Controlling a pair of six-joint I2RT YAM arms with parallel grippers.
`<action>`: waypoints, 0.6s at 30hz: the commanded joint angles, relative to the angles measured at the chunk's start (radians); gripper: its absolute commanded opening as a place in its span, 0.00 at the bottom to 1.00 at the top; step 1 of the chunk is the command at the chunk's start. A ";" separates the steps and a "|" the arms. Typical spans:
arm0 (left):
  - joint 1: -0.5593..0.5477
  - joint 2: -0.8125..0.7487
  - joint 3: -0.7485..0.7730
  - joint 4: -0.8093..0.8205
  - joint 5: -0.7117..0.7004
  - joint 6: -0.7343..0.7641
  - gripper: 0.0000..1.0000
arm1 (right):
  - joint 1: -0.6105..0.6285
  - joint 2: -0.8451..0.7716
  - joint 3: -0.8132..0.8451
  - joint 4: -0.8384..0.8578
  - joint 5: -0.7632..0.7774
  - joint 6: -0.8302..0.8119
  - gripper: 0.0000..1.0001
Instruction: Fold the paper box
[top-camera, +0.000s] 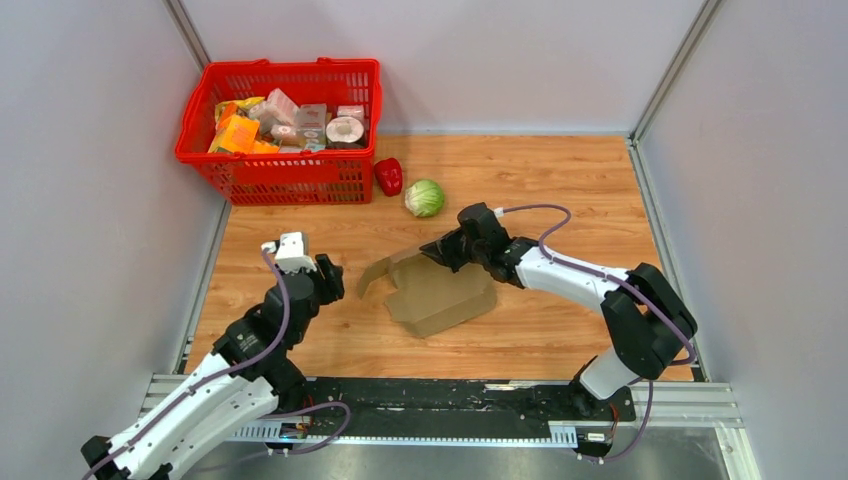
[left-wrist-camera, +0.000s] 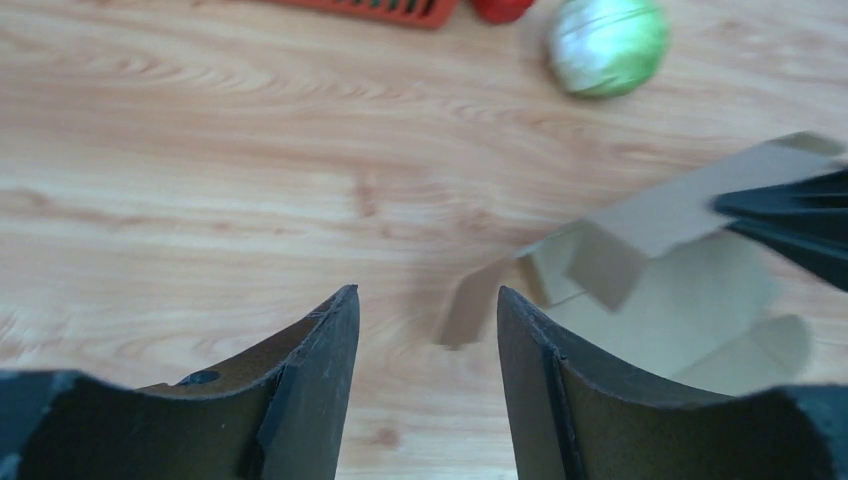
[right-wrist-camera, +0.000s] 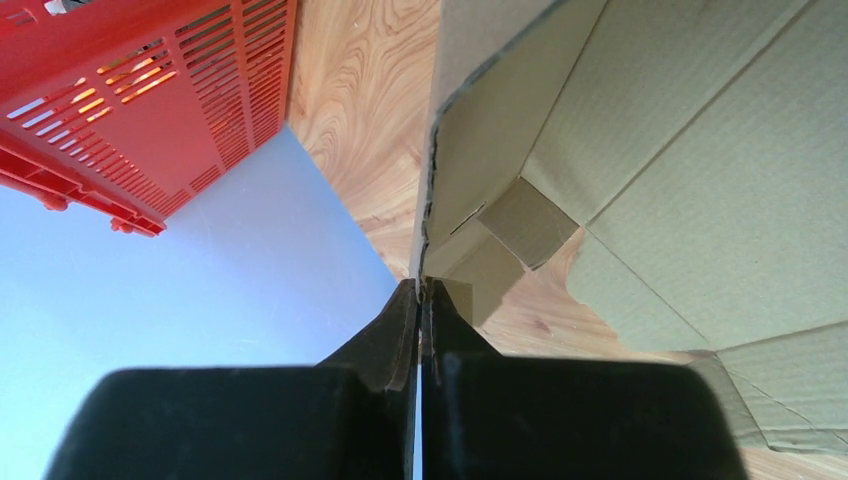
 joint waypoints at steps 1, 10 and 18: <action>0.078 0.090 -0.006 -0.142 0.010 -0.071 0.61 | -0.019 -0.009 0.004 0.042 -0.031 -0.007 0.00; 0.203 0.443 0.038 0.049 0.244 -0.009 0.49 | -0.045 -0.002 0.019 0.038 -0.052 0.004 0.00; 0.197 0.526 0.011 0.308 0.545 0.011 0.42 | -0.045 0.029 0.038 0.064 -0.089 0.025 0.00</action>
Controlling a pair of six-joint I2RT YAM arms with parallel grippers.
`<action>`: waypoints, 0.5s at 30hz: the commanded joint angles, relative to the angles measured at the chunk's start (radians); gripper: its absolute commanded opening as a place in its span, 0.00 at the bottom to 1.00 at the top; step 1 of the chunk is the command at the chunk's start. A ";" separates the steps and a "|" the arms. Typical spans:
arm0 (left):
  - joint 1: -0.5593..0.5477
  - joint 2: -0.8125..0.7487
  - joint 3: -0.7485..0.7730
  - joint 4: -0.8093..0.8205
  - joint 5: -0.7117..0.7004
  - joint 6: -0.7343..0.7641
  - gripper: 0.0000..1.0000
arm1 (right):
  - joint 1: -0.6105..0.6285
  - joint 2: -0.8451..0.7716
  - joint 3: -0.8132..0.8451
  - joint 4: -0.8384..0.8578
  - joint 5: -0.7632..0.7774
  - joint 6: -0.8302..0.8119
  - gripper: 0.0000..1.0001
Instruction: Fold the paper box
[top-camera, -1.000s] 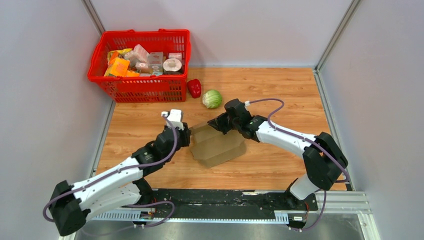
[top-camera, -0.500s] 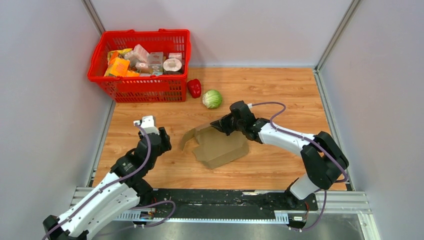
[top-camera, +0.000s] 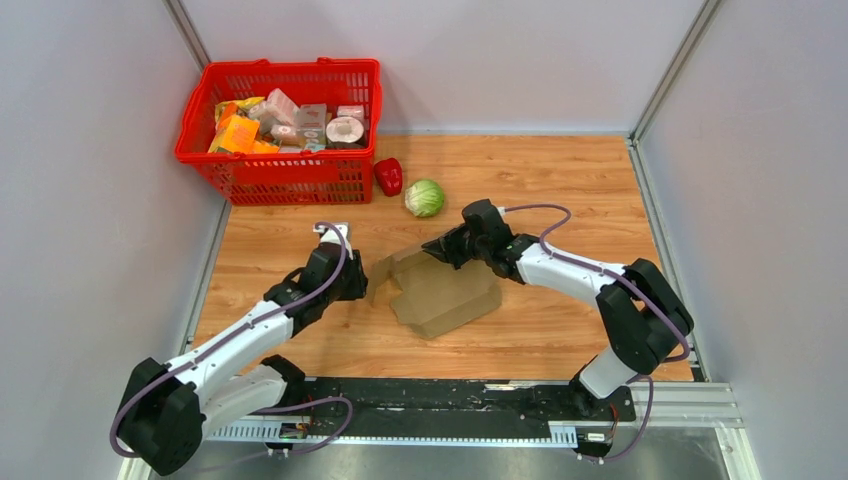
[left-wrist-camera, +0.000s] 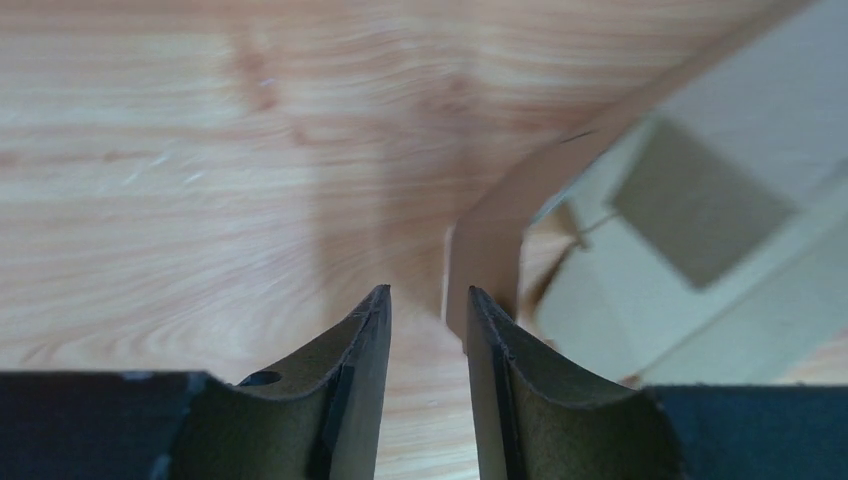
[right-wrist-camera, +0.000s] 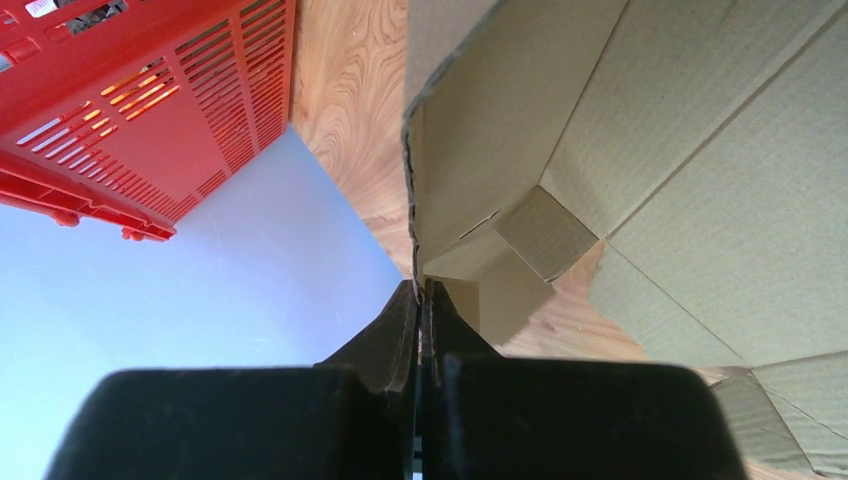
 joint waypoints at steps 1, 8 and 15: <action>-0.009 0.015 0.010 0.228 0.190 0.019 0.39 | -0.001 0.009 0.035 0.043 -0.023 0.013 0.00; -0.024 0.058 -0.014 0.290 0.226 0.025 0.37 | -0.001 -0.007 -0.023 0.055 0.041 -0.115 0.00; -0.063 0.081 -0.022 0.348 0.236 0.049 0.37 | -0.001 0.012 -0.032 0.133 0.046 -0.223 0.00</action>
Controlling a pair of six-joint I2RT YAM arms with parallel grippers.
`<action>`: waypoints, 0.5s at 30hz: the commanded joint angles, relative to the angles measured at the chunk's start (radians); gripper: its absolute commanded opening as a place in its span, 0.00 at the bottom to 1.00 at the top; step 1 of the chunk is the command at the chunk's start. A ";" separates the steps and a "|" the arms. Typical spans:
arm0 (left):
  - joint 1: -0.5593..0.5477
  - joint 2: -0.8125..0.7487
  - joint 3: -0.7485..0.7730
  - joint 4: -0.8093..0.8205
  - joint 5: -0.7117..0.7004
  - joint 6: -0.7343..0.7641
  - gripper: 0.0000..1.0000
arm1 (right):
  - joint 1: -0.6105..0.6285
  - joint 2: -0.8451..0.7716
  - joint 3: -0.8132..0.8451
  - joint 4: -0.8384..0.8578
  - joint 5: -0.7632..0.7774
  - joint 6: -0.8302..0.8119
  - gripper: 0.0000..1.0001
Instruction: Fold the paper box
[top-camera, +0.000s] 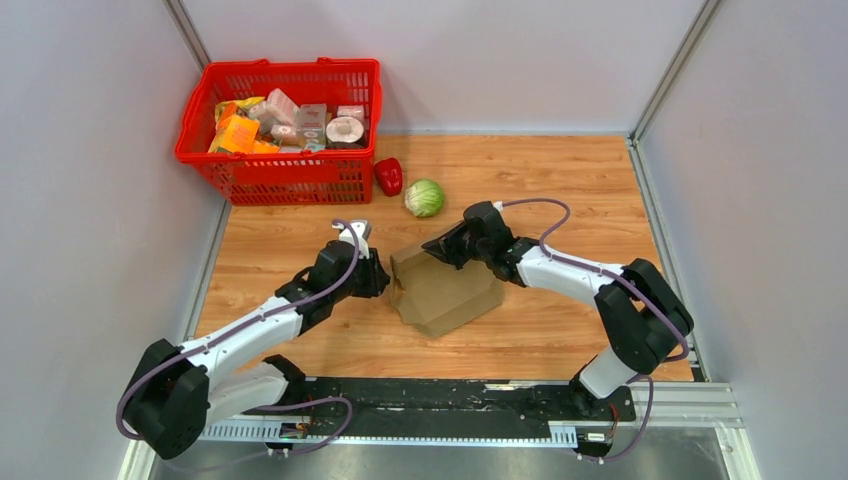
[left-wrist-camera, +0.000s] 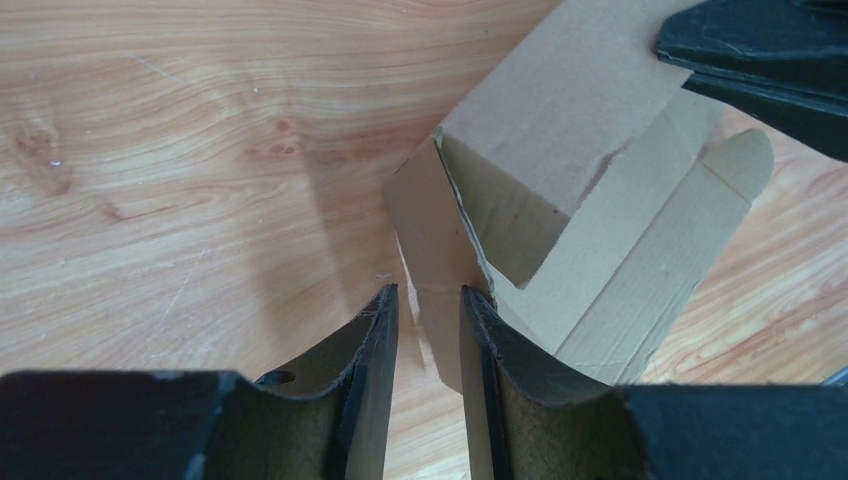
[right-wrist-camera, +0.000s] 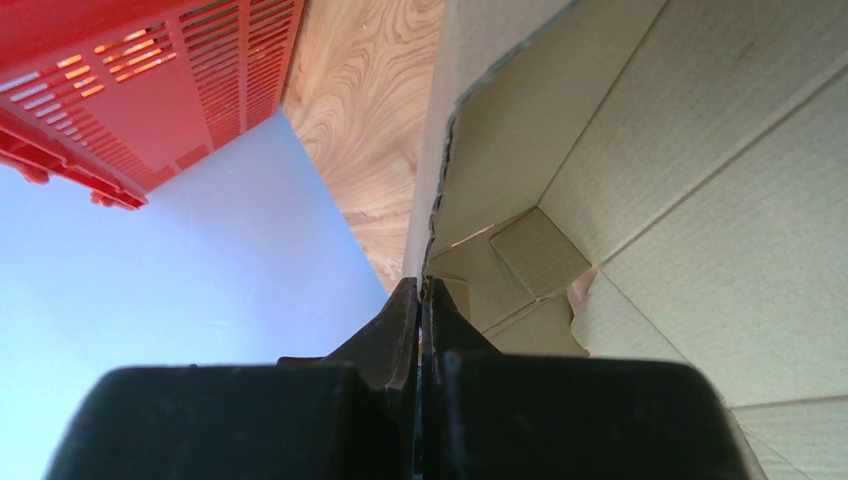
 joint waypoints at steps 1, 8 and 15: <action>-0.025 -0.005 -0.011 0.086 0.016 0.038 0.37 | -0.001 0.005 0.002 0.055 0.048 -0.147 0.00; -0.028 -0.062 -0.014 -0.013 -0.060 0.084 0.38 | -0.003 0.013 -0.004 0.077 0.051 -0.212 0.00; -0.029 -0.156 -0.046 -0.115 -0.007 0.006 0.40 | -0.006 0.037 0.011 0.074 0.045 -0.209 0.00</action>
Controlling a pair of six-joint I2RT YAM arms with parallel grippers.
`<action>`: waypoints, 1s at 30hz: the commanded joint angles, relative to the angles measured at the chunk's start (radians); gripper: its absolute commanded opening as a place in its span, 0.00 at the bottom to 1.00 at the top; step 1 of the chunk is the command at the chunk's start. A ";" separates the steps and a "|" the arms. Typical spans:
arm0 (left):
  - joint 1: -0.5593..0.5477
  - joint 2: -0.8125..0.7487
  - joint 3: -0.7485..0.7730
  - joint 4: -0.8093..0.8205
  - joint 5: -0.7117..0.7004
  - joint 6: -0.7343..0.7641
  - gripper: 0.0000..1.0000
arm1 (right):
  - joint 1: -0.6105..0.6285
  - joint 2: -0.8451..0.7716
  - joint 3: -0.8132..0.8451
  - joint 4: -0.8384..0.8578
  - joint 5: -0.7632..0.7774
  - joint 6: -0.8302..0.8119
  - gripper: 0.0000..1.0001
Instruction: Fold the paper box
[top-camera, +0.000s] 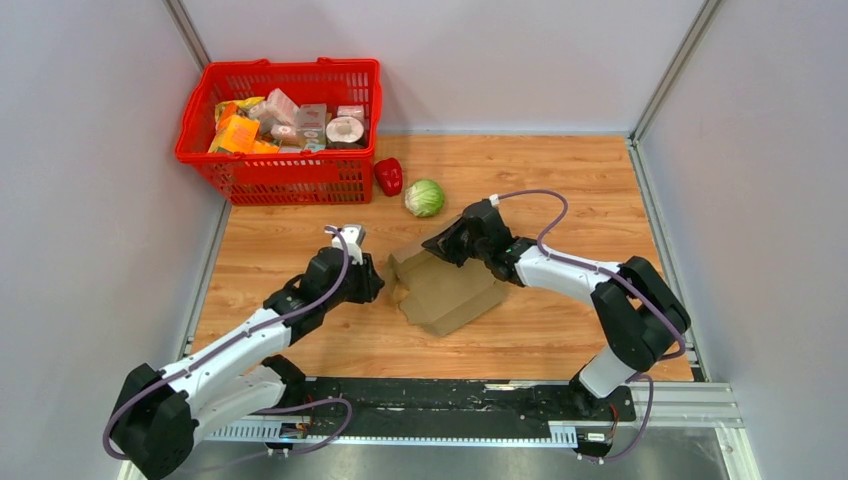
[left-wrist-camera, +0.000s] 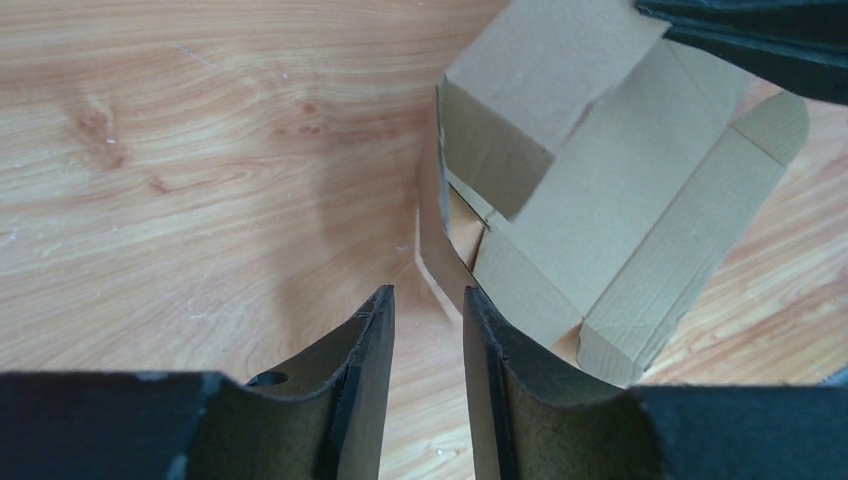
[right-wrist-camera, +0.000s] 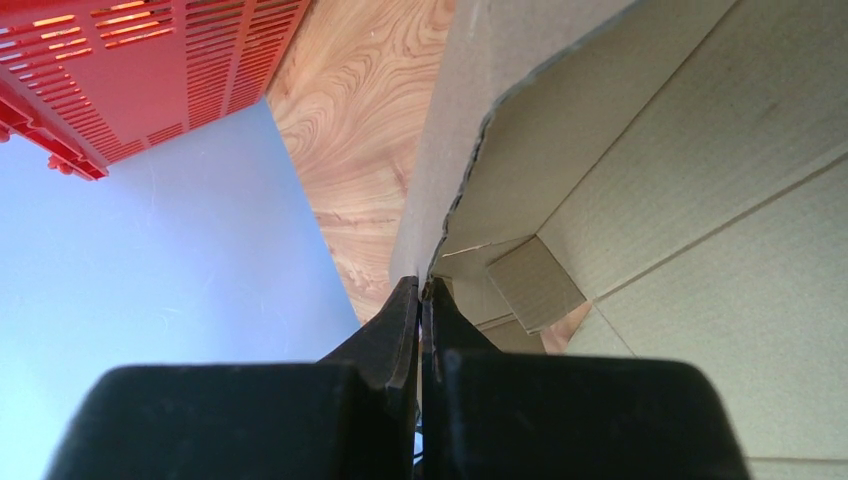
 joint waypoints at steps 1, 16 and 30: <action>-0.006 -0.045 -0.034 -0.025 0.056 -0.051 0.41 | -0.004 0.031 0.007 0.032 0.023 -0.036 0.00; -0.008 0.109 0.021 0.162 0.165 -0.046 0.40 | -0.004 0.044 -0.032 0.080 0.001 -0.018 0.00; -0.126 0.130 -0.036 0.193 -0.071 -0.012 0.37 | -0.008 -0.016 -0.159 0.268 -0.043 -0.116 0.00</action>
